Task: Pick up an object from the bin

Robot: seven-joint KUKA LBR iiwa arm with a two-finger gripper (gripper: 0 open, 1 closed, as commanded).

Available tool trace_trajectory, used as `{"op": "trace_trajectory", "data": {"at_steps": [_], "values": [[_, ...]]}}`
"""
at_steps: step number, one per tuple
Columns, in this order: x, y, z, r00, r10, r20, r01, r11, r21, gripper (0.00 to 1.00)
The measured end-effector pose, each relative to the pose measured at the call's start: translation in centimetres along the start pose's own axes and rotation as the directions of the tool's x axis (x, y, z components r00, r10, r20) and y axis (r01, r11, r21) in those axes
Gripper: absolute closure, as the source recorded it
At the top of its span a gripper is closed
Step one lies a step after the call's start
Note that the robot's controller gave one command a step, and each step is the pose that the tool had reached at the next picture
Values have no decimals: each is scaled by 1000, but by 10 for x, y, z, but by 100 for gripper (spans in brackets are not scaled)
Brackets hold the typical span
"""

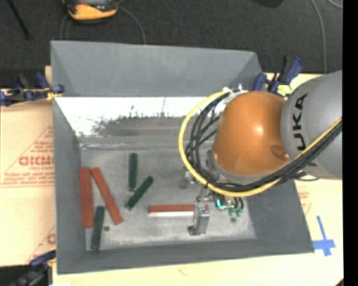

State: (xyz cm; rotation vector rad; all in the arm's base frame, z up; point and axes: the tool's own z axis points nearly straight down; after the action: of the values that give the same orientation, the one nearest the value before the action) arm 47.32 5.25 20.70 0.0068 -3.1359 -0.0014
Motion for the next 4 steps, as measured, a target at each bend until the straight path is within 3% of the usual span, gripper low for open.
{"op": "trace_trajectory", "data": {"at_steps": [2,3,4], "values": [[-2,0,-3,1000,4,9,-4,1000,-1,0],[-3,-10,-4,1000,12,0,-12,1000,2,0],[-22,-6,30,957,-290,18,290,957,6,0]]}}
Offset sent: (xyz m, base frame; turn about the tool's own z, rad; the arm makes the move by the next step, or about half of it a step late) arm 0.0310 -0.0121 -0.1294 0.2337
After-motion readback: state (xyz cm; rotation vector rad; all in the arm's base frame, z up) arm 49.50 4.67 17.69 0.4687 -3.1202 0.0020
